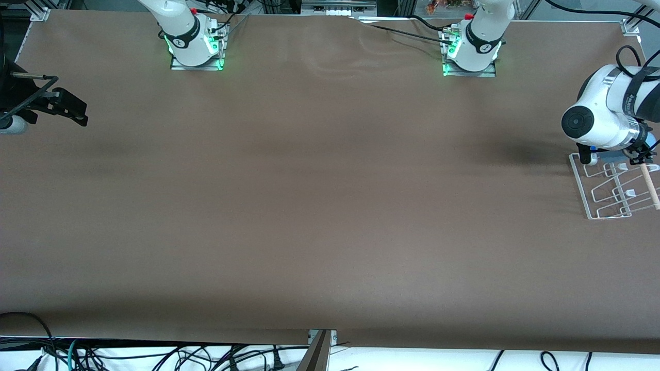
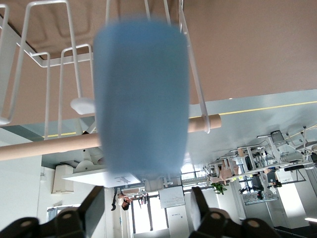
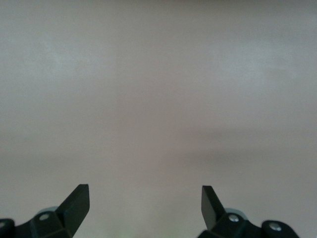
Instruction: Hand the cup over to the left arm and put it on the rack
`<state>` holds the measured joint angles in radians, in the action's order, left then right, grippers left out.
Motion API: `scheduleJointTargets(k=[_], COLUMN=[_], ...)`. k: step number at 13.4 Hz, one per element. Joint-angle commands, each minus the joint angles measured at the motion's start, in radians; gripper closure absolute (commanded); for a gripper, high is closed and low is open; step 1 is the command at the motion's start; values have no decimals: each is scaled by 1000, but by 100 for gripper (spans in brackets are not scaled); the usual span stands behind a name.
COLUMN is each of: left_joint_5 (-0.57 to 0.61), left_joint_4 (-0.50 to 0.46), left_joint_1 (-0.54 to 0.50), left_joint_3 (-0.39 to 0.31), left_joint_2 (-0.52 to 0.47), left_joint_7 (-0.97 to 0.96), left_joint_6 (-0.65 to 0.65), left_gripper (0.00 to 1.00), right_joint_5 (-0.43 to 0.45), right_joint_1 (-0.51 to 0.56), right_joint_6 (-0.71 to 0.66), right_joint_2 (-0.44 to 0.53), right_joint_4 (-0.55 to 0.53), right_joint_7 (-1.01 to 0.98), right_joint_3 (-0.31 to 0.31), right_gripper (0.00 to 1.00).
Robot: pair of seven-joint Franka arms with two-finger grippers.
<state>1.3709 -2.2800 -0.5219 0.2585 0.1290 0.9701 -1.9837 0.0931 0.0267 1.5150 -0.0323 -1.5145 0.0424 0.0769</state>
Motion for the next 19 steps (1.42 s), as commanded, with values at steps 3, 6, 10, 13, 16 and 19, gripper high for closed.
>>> scheduleJointTargets(k=[3, 6, 10, 13, 16, 19], left_joint_5=[16, -228, -688, -752, -910, -982], left_joint_4=[-10, 5, 123, 265, 417, 591], left_joint_1=[-12, 13, 39, 79, 132, 169], left_joint_3=[11, 57, 145, 180, 197, 180], left_joint_2=[-64, -179, -318, -327, -321, -272], left_joint_7=[-2, 4, 4, 9, -43, -325], left_joint_6=[-14, -12, 0, 81, 271, 411], left_gripper=[0, 0, 0, 0, 0, 0], right_joint_5=[7, 7, 7, 7, -4, -35], right_joint_1=[12, 12, 12, 12, 12, 15], right_joint_6=[-10, -10, -6, -7, -7, -9], right_joint_2=[-11, -11, -15, -15, -18, -20], right_joint_4=[22, 22, 22, 22, 22, 23], right_joint_7=[-15, -15, -15, -13, -13, -6], right_joint_3=[6, 6, 6, 6, 6, 4], right_gripper=[0, 0, 0, 0, 0, 0])
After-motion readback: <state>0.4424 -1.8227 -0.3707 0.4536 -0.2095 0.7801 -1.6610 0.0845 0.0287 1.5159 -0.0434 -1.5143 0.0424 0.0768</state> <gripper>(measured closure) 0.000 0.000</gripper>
